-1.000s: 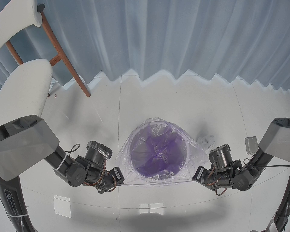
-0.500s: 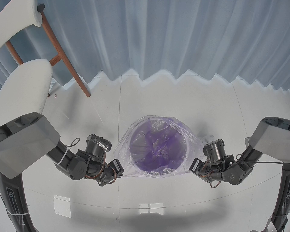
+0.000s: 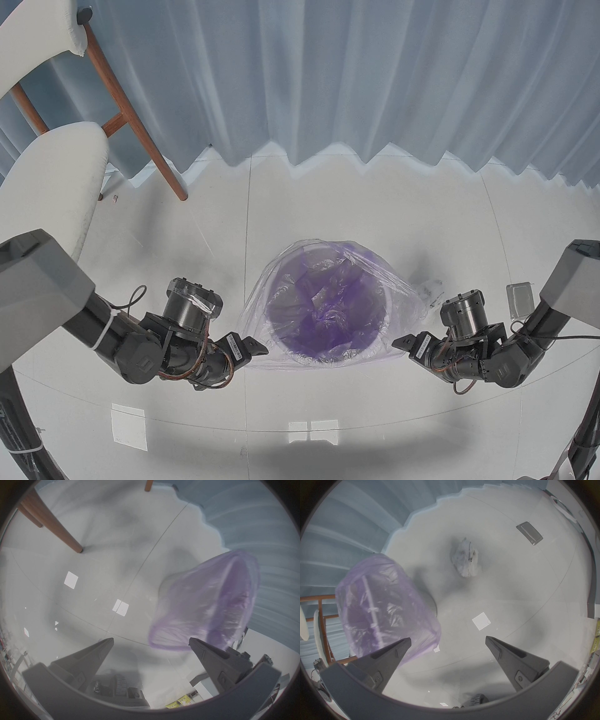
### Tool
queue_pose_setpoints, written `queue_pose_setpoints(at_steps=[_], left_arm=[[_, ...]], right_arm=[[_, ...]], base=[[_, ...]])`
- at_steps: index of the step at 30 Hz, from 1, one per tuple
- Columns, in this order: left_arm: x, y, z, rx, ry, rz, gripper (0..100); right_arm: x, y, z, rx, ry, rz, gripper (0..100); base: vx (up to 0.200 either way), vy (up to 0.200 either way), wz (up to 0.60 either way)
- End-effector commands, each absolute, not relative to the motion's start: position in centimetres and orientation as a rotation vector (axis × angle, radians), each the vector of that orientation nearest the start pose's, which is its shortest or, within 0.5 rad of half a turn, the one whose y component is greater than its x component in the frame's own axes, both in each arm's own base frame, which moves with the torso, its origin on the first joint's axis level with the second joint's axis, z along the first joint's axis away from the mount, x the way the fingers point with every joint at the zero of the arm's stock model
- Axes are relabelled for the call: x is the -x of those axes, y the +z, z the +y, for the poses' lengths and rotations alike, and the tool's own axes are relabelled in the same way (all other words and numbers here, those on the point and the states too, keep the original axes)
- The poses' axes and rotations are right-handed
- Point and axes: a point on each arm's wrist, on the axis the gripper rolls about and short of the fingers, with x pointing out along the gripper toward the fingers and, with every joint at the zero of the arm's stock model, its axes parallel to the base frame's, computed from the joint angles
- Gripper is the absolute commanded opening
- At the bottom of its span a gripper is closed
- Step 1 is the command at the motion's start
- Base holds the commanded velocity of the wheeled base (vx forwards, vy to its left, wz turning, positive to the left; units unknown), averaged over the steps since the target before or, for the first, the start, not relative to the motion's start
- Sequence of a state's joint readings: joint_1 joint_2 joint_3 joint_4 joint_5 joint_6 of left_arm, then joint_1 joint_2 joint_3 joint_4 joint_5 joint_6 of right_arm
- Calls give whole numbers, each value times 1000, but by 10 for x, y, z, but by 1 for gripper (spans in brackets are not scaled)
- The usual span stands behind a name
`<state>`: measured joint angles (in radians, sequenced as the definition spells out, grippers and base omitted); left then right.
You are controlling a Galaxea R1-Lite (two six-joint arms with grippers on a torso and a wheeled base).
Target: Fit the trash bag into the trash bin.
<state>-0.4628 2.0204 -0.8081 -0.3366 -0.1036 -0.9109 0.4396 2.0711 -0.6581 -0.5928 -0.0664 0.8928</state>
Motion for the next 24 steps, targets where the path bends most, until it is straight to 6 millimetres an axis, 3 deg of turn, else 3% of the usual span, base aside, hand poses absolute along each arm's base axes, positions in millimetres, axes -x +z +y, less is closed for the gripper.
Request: queue_pose_setpoints(at_steps=[1,2,4,5,8,16,18,19,24], left_arm=[[-270,106,-138,712,-174,908,100],[-269,116,-136,722,-188,876,100],[-268,117,-136,722,-190,874,100],[-272,126,-130,697,-202,832,100],[-278,124,-125,612,-211,809,100],[-299,118,-128,514,-230,789,100],[-299,118,-128,514,-230,789,100],[-306,117,-130,506,-204,769,100],[-306,122,-131,508,-202,751,100]], right_arm=[[-266,65,122,-654,42,793,100],[-267,75,120,-665,68,753,100],[-267,75,119,-665,68,749,100],[-274,87,114,-646,104,679,100],[-282,90,113,-588,134,627,100],[-314,73,116,-420,176,602,100],[-314,73,116,-420,176,602,100],[-330,69,119,-413,176,589,100],[-343,64,119,-371,180,582,100]], base=[[0,0,0],[0,0,0],[0,0,0],[0,0,0],[0,0,0],[0,0,0],[0,0,0],[0,0,0],[0,0,0]])
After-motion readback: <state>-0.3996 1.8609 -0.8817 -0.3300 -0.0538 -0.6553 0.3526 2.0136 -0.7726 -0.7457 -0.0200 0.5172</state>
